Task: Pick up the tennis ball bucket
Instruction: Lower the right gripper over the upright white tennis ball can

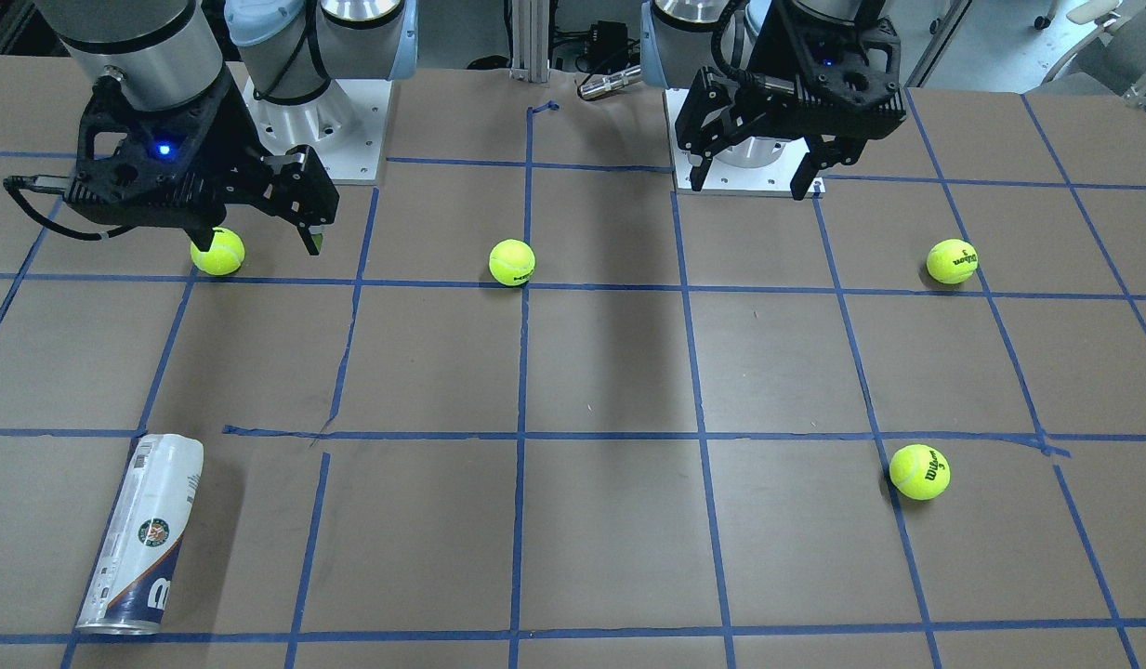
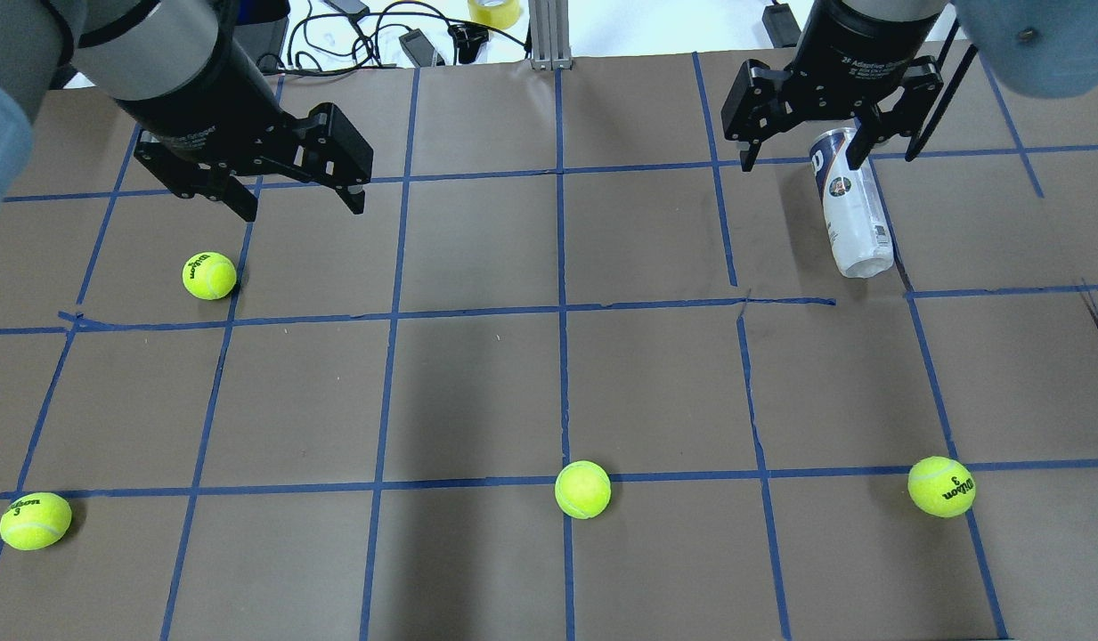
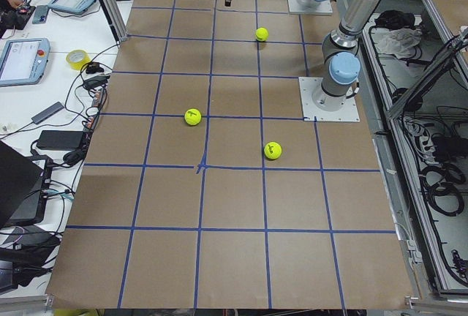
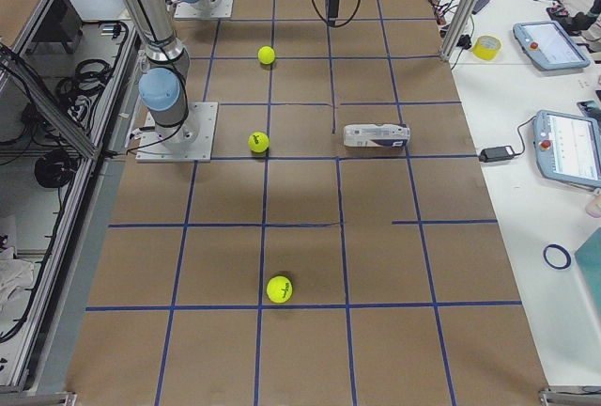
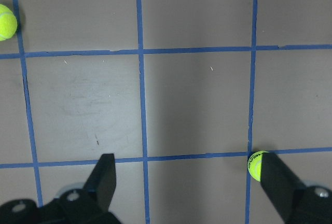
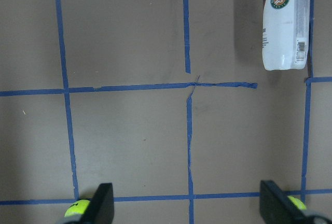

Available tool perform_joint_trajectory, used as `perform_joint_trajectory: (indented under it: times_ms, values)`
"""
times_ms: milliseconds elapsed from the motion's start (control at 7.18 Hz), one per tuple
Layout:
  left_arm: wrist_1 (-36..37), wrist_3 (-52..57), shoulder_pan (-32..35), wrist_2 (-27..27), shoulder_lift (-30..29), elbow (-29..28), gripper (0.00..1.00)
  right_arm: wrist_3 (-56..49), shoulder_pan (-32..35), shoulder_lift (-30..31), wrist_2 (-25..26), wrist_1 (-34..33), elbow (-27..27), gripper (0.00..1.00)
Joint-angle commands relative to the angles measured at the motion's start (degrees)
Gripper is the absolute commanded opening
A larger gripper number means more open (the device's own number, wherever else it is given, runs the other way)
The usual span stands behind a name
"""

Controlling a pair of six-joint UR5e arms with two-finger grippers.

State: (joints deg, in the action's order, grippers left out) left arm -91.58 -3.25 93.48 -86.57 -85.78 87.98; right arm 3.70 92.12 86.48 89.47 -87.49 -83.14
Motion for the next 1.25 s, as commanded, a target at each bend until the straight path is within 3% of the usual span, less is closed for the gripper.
perform_joint_trajectory:
  times_ms: [0,557,697,836,1115]
  values:
    - [0.00,0.00,-0.14,0.00,0.00,0.00,1.00,-0.27,-0.18,0.00,0.01,0.13,0.00,1.00]
    - [0.09,0.00,-0.40,0.18,0.00,-0.09,1.00,0.08,-3.59,-3.94,-1.83,-1.10,0.26,1.00]
    - [0.09,0.17,-0.49,0.09,0.00,-0.17,1.00,1.38,-4.83,-5.00,-2.10,-3.62,0.09,1.00]
    - [0.09,0.17,-0.49,0.17,0.00,-0.18,1.00,1.92,-4.93,-6.58,-0.80,-13.92,-0.09,1.00]
    - [0.09,0.43,-0.58,0.00,0.00,-0.18,1.00,-0.18,-7.11,-11.22,1.58,-15.87,1.13,1.00]
